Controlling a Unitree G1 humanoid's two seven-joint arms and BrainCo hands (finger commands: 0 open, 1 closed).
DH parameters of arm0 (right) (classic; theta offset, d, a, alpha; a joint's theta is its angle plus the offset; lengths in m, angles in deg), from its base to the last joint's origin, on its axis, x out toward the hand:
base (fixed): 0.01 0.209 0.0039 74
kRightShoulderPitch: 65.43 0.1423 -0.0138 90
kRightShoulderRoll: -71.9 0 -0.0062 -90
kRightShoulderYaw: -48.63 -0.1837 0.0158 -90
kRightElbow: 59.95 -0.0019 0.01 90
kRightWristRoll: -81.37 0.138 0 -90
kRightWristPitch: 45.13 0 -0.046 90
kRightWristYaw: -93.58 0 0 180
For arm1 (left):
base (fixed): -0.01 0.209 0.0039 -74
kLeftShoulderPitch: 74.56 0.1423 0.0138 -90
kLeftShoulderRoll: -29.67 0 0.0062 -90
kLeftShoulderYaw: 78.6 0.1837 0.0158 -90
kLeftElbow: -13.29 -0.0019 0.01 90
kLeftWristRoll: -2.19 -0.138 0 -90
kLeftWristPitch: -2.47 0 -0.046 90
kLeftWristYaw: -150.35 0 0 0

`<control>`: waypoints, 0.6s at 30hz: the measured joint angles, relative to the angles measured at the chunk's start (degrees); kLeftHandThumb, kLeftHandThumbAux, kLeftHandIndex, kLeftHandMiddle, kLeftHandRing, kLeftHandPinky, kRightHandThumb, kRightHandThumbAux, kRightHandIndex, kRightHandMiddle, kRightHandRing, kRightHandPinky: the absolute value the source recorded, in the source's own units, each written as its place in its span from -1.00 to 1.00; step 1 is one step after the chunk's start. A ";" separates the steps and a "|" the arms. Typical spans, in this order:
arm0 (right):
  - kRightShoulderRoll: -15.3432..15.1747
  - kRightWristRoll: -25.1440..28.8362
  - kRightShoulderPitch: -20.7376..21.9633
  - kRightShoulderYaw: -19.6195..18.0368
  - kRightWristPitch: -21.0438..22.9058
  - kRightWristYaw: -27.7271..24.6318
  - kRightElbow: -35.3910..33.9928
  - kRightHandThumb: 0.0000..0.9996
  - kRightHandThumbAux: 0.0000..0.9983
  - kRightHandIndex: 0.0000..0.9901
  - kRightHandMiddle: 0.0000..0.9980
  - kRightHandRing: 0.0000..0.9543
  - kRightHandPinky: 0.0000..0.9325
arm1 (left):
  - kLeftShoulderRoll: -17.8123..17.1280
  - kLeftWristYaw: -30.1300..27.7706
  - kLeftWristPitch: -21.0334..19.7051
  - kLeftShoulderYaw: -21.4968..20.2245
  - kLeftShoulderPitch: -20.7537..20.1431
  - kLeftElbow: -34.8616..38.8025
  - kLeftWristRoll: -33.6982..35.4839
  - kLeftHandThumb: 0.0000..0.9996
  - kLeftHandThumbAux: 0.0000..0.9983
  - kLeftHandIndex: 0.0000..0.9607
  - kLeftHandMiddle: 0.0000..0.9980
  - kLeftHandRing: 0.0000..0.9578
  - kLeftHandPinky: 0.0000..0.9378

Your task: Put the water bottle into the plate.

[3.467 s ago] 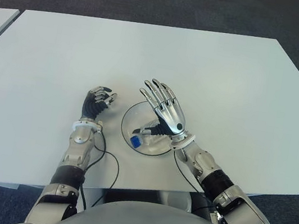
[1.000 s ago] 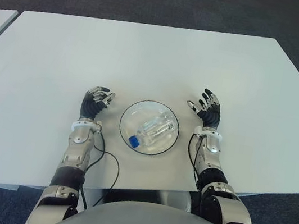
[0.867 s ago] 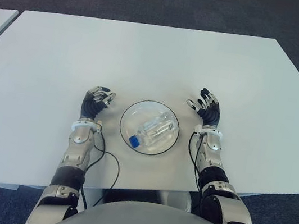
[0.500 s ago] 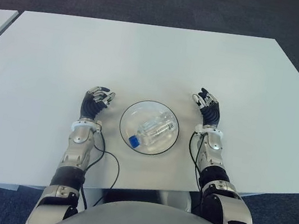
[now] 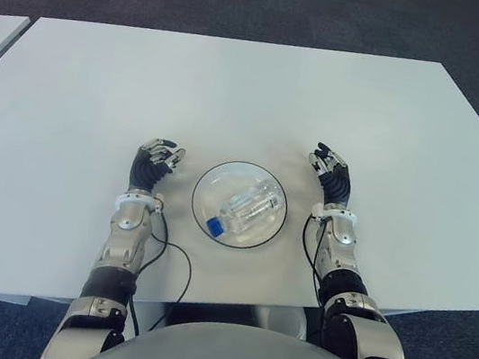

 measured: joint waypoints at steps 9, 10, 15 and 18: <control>-0.20 -0.63 0.17 0.16 -1.01 -0.73 1.38 0.40 0.46 -0.11 0.58 0.62 0.63 | -0.13 0.00 -0.44 0.03 -0.03 -0.14 -0.33 0.41 0.43 -0.10 0.28 0.32 0.33; -0.16 -0.72 0.18 0.18 -1.05 -0.74 1.42 0.40 0.46 -0.11 0.58 0.62 0.63 | -0.14 0.00 -0.44 0.03 -0.03 -0.14 -0.33 0.41 0.43 -0.10 0.29 0.32 0.34; -0.07 -0.94 0.10 0.28 -1.35 -0.96 1.44 0.40 0.46 -0.11 0.58 0.61 0.62 | -0.10 0.00 -0.44 -0.03 -0.04 -0.13 -0.32 0.41 0.43 -0.10 0.30 0.33 0.36; -0.06 -0.99 0.01 0.40 -1.58 -1.31 1.43 0.40 0.46 -0.11 0.57 0.60 0.62 | -0.05 0.00 -0.43 -0.11 -0.05 -0.13 -0.28 0.41 0.43 -0.10 0.32 0.35 0.37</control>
